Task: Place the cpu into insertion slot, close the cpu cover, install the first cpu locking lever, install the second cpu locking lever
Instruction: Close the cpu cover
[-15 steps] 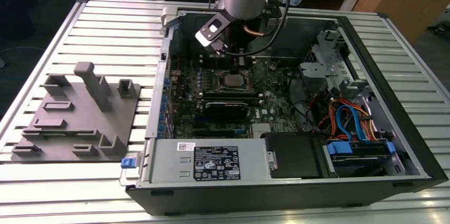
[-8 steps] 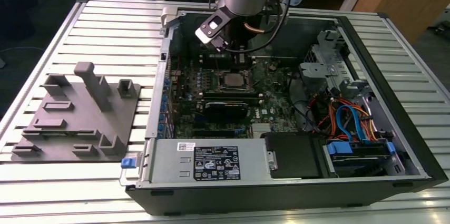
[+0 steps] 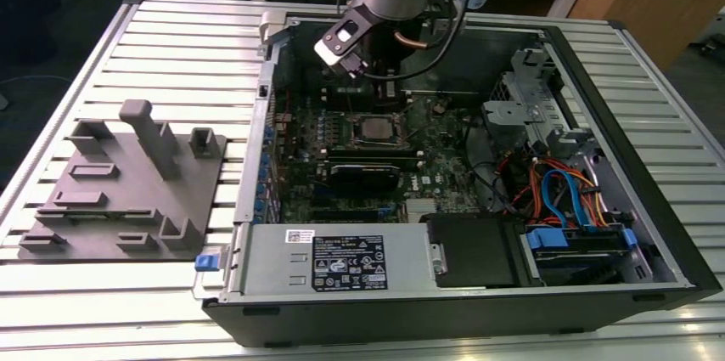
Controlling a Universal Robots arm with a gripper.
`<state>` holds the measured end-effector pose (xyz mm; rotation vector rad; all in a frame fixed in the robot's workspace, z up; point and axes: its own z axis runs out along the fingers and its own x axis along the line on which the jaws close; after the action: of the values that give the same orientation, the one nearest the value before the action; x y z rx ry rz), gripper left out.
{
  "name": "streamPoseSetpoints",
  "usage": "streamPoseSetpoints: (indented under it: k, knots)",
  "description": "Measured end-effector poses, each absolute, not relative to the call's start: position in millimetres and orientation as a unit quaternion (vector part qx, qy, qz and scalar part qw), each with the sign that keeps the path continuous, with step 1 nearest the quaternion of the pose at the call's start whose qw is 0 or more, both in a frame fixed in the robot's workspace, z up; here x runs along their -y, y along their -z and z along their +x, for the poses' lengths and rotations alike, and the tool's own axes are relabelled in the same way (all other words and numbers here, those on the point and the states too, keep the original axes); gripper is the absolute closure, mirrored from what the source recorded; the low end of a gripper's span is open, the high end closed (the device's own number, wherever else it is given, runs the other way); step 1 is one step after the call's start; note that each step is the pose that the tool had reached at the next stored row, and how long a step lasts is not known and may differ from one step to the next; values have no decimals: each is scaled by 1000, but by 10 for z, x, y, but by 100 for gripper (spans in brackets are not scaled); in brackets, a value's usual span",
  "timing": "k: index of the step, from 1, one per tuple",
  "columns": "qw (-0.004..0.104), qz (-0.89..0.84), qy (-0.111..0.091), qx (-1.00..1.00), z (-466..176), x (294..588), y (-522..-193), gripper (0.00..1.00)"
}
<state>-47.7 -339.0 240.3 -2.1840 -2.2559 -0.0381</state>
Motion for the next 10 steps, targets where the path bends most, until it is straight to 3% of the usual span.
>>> streamPoseSetpoints:
  k: [10]
  knots:
    - [5,-696,7,718,-477,3390,-2436,90]
